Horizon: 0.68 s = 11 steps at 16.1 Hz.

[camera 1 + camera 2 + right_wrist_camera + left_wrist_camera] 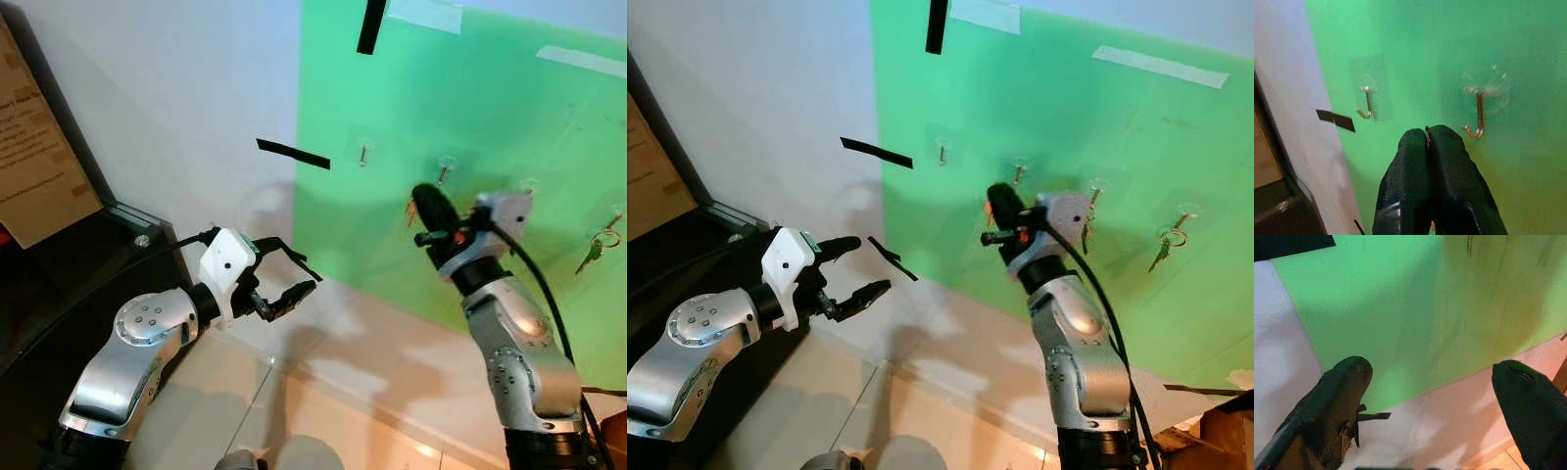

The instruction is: Hang keys on a hook

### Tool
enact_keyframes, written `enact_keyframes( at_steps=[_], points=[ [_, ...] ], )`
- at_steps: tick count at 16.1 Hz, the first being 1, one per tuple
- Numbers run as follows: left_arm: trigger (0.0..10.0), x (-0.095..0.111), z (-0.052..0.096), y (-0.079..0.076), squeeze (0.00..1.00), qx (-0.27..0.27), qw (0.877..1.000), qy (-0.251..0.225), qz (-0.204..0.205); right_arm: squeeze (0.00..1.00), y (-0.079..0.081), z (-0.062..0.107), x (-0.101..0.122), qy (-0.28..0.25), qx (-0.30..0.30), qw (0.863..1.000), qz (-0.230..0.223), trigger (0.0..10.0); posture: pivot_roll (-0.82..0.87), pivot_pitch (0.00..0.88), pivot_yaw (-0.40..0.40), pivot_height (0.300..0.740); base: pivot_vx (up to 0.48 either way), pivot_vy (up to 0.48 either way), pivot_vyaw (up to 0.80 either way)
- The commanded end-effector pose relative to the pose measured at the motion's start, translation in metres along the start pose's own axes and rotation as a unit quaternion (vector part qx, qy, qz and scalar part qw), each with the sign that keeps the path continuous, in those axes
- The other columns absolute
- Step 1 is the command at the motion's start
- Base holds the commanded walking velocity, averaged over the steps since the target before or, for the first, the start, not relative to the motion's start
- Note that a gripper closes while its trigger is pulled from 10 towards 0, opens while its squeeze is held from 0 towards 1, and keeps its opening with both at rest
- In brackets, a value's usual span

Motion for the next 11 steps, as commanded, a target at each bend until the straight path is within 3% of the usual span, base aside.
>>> enact_keyframes(
  at_steps=[1, 11],
  points=[
    [10.0, 0.006, -0.002, 0.0, 0.35, -0.008, 1.0, -0.006, -0.01, 0.0, -0.004, 0.0, 0.012, -0.026, -0.006, 1.0, -0.004, 10.0, 0.07, 0.0, -0.045, 0.74, 0.0, 0.0, 0.0],
    [10.0, 0.007, 0.0, -0.001, 0.35, -0.014, 1.0, -0.006, -0.009, 0.0, -0.015, -0.004, 0.018, -0.047, -0.06, 0.997, -0.014, 10.0, 0.07, 0.0, -0.038, 0.74, 0.0, 0.0, 0.0]
  ],
)
Point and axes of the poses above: a point about 5 cm out from each wrist's last joint towards the gripper, its own z axis pointing back from the gripper into the wrist, its own x axis along the axis of the wrist's last joint, y = z × x, the point moved 2 cm from there along -z, pointing out of the wrist towards the gripper, and after that the axes turned 2 degrees about -z, right-handed, at the moved point
